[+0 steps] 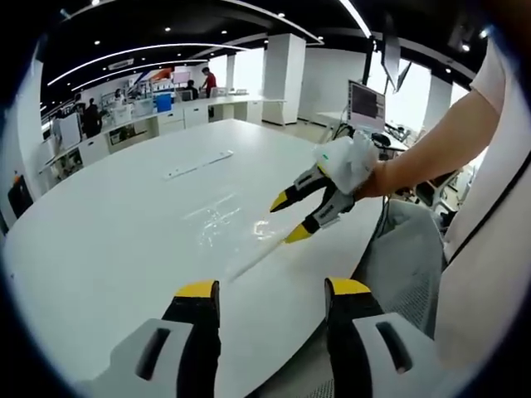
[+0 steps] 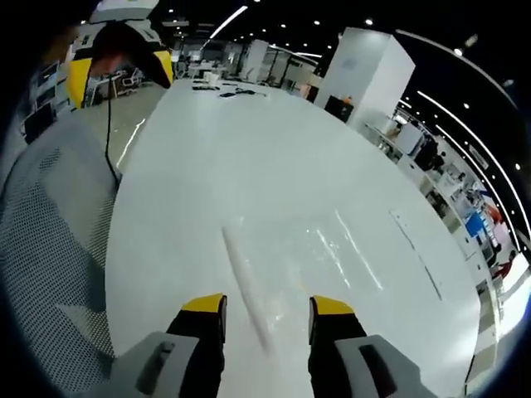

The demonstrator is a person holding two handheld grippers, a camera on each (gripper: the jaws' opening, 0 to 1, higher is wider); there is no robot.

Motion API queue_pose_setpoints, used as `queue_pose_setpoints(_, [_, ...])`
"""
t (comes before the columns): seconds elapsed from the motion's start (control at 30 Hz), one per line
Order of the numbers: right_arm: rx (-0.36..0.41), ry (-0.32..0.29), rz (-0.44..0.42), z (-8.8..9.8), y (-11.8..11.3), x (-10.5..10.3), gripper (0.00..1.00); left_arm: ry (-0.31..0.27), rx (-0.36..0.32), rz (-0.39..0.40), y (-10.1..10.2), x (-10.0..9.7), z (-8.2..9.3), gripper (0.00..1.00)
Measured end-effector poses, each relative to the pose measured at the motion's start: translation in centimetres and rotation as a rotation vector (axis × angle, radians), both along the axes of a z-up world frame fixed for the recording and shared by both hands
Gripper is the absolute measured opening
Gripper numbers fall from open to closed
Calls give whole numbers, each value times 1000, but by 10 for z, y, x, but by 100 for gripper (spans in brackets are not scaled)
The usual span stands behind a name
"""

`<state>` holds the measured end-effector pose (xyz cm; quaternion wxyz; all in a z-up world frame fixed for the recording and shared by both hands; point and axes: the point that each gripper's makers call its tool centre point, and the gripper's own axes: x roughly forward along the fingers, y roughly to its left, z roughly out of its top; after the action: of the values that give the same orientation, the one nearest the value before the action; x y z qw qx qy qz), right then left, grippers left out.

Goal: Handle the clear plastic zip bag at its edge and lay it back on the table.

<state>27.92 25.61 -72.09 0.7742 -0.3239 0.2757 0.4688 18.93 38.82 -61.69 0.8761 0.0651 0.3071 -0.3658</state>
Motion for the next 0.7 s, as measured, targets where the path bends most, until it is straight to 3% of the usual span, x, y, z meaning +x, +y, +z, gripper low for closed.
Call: queue_pose_setpoints(0.7, [192, 64, -166, 36, -23, -26, 69, 30, 2, 56, 17, -7, -30, 62])
